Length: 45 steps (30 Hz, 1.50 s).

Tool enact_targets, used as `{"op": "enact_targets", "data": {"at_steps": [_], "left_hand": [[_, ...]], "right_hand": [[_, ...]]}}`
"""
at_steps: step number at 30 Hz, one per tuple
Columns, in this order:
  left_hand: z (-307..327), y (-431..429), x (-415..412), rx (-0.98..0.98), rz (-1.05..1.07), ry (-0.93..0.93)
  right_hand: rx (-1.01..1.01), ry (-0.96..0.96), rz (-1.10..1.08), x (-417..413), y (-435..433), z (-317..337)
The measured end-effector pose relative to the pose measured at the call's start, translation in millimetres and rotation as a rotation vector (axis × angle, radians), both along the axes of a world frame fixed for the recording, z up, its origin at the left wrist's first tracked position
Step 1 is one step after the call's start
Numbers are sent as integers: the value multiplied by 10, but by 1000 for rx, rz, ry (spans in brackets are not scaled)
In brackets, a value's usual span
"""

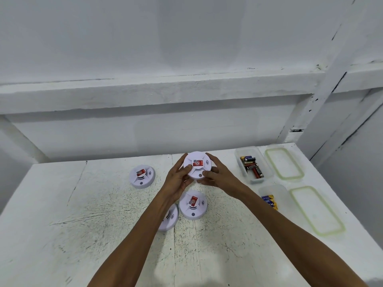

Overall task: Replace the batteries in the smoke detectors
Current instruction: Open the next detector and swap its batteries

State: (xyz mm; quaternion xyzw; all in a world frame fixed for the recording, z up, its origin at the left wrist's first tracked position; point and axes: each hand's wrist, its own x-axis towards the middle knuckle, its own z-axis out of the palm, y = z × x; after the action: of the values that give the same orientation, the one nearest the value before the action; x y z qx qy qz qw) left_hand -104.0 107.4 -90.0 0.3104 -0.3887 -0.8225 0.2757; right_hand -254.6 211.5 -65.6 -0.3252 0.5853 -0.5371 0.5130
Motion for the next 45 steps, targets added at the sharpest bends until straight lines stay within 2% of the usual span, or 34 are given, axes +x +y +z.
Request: {"op": "enact_targets", "data": {"at_steps": [45], "left_hand": [[-57, -32, 34, 22, 16, -21]], "right_hand": [[38, 63, -28, 16, -44, -71]]}}
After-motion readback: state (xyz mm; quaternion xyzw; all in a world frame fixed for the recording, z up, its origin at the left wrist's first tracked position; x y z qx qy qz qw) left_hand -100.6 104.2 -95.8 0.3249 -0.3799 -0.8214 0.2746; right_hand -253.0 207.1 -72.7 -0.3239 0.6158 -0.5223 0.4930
